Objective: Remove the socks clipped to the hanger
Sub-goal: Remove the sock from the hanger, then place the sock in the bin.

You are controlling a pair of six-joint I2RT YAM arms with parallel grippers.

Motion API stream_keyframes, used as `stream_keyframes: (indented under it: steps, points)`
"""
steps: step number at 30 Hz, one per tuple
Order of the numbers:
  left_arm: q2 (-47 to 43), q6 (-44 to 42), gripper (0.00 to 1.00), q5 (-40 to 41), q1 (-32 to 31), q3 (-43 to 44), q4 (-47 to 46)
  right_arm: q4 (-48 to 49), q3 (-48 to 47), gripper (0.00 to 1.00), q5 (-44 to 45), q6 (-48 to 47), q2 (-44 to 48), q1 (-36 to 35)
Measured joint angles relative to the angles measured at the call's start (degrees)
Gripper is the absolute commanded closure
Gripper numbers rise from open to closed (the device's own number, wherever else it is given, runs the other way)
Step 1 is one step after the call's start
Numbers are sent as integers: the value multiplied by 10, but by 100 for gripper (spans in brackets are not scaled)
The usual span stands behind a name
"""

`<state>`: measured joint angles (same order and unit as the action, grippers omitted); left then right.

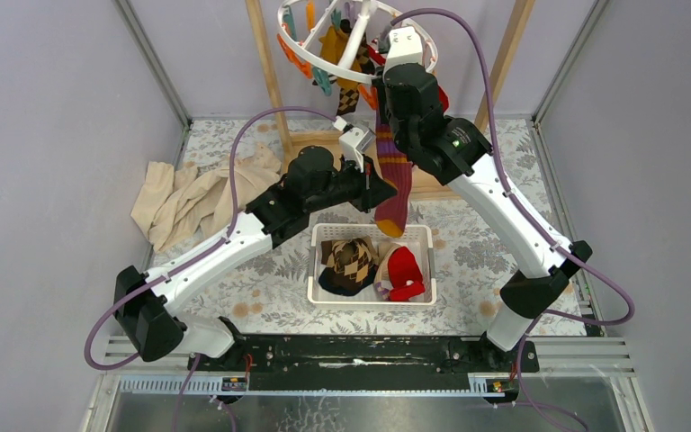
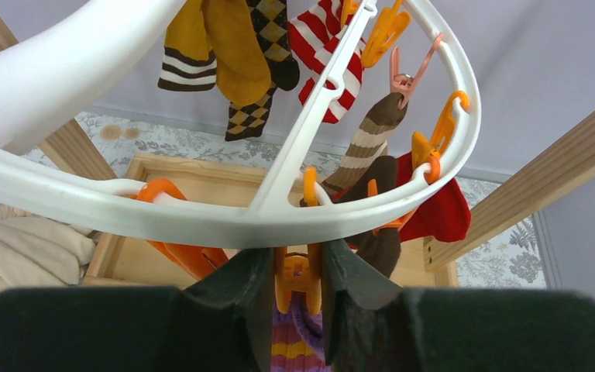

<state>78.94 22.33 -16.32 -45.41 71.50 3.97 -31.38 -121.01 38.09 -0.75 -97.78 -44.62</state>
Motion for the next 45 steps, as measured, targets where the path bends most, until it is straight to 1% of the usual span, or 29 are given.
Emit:
stream_keyframes:
  steps: [4,6,7,8,9,10,11,12,15,20,24,28,34,40,41,42,44,45]
  points:
    - [-1,0,100,0,0,-3,0,4,0,88,3,-2,0,0]
    - [-1,0,100,0,0,-4,0,5,0,88,3,-3,0,0]
    - [-1,0,100,0,0,-5,0,5,0,86,3,-3,0,0]
    - [-2,0,100,0,0,-5,0,6,0,82,3,-3,0,0]
    - [-3,0,100,0,-1,-6,1,6,0,75,3,-3,0,0]
    - [-4,0,100,0,-1,-8,1,7,0,64,3,-3,0,0]
    - [-5,0,100,0,-2,-9,1,7,0,48,3,-3,0,0]
    - [-7,0,100,-1,-2,-9,3,7,0,41,2,-2,1,0]
    - [-12,0,100,-3,-3,-9,3,10,3,30,-1,0,2,0]
    - [-24,6,100,-15,-3,-9,6,17,46,18,-4,11,25,0]
    - [-34,18,100,-30,-3,-9,19,17,114,14,-12,33,74,0]
    - [-47,32,100,-43,-3,-14,30,13,180,12,-18,60,137,0]
    - [-75,54,100,-52,-9,-62,35,1,264,12,-23,96,231,0]
    - [-83,76,99,-51,-26,-117,37,-8,329,12,-29,126,296,0]
    - [-83,79,97,-50,-29,-127,37,-10,342,12,-31,131,305,0]
    - [-83,82,92,-48,-32,-137,37,-11,355,12,-33,135,311,0]
    - [-83,89,78,-42,-38,-157,37,-17,389,12,-42,147,324,0]
    - [-83,92,72,-38,-39,-167,37,-18,391,12,-43,148,325,0]
